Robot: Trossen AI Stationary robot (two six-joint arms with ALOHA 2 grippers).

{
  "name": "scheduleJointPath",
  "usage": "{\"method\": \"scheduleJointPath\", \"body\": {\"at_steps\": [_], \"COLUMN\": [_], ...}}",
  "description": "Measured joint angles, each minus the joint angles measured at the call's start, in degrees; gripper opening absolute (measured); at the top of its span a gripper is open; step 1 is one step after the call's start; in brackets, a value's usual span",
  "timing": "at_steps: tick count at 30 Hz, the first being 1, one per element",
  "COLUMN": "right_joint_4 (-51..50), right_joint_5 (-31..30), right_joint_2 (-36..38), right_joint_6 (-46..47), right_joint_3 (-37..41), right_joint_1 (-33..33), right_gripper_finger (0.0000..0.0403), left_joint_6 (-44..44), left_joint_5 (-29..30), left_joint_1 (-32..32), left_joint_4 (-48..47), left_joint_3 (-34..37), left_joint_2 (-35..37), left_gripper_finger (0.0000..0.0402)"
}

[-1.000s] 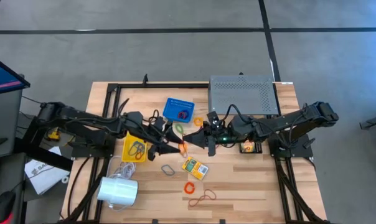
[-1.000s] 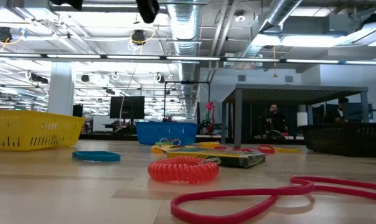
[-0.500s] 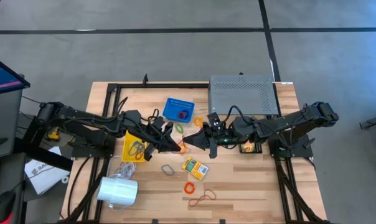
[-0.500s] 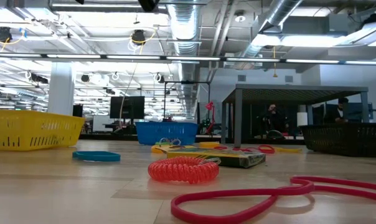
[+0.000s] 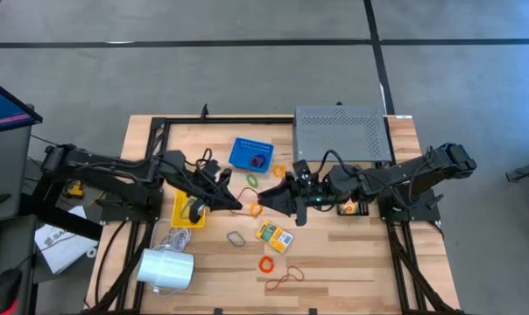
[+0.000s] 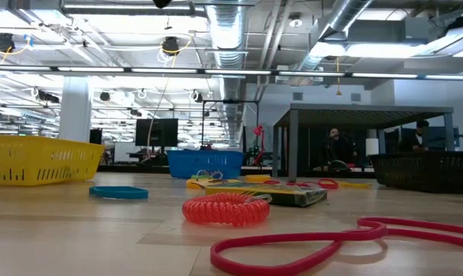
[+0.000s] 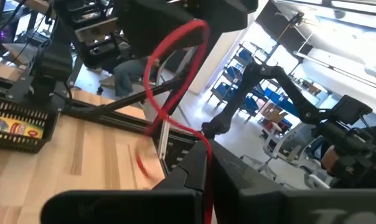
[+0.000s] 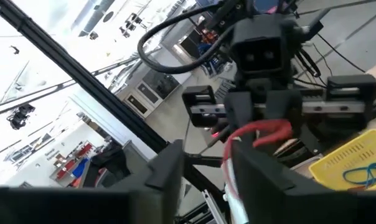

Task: Pick & Place Office Desk Supplies
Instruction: Put the red rubber band into the yellow bin

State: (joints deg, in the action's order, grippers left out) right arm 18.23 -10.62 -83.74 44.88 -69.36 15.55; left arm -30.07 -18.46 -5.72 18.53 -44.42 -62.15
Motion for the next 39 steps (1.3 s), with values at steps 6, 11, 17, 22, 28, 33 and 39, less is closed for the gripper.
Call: {"method": "scheduleJointPath", "body": {"at_steps": [6, 11, 17, 22, 28, 33, 39], "right_joint_4": [-4.38, -10.66, -12.93, -13.12, -13.1, -13.1, -13.1], "right_joint_5": [-4.46, -7.58, -7.69, -7.71, -7.73, -7.73, -7.73], "right_joint_2": [0.02, -0.01, -0.01, -0.01, 0.01, -0.01, 0.0], "right_joint_6": [4.35, 8.54, 9.6, 9.34, 9.17, 9.17, 9.17], "right_joint_3": [0.0, 0.0, 0.0, 0.0, 0.0, 0.0, 0.0], "right_joint_1": [-0.65, -0.7, -0.53, 0.2, 1.47, 2.49, 2.56], "right_gripper_finger": [0.0214, 0.0208, 0.0172, 0.0145, 0.0126, 0.0121, 0.0121], "left_joint_6": [-0.9, -2.5, -5.79, -5.79, -4.55, -4.45, -4.69], "left_joint_5": [0.0, -0.02, -0.02, 3.24, 12.36, 16.6, 17.42], "left_joint_1": [0.0, 0.0, 0.0, 0.0, -0.02, 0.0, 0.0], "left_joint_4": [0.02, -0.36, -7.31, -27.04, -53.94, -65.22, -66.27], "left_joint_3": [0.01, 0.01, 0.01, 0.01, 0.04, 0.06, 0.06], "left_joint_2": [3.01, 6.17, 12.13, 17.3, 19.54, 19.38, 19.34], "left_gripper_finger": [0.0, 0.0, 0.0, 0.0, 0.0, 0.0, 0.0]}}
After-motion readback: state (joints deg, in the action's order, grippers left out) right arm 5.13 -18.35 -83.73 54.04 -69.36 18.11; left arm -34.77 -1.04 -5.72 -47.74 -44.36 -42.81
